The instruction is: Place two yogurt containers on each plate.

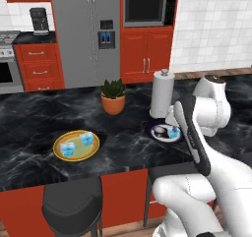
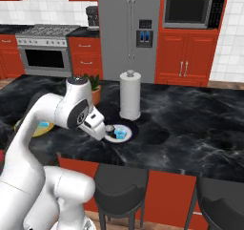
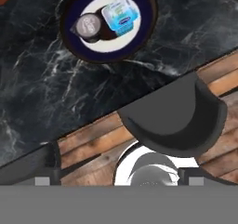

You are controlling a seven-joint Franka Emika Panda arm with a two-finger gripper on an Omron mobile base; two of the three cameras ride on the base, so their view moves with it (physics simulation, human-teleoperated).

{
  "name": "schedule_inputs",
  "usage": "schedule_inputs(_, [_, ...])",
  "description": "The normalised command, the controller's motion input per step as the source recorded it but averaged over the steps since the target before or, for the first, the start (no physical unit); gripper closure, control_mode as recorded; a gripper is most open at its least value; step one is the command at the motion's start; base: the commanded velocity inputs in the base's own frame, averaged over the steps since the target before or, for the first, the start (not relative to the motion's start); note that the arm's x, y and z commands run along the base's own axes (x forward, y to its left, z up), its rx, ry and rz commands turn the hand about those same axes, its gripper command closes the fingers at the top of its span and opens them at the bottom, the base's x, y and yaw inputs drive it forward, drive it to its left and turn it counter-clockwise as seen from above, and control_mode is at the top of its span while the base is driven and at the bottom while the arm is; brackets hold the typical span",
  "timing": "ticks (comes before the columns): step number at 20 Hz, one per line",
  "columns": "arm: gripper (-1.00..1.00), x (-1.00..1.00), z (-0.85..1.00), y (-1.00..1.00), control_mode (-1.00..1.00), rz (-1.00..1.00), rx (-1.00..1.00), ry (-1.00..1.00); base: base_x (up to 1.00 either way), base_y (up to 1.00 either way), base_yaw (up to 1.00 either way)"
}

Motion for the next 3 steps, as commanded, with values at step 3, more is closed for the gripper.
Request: schedule_inputs(3, [-1.0,-0.85,0.15,0.1,-1.0,0.14,-0.17,-0.23,0.0,0.0,0.0])
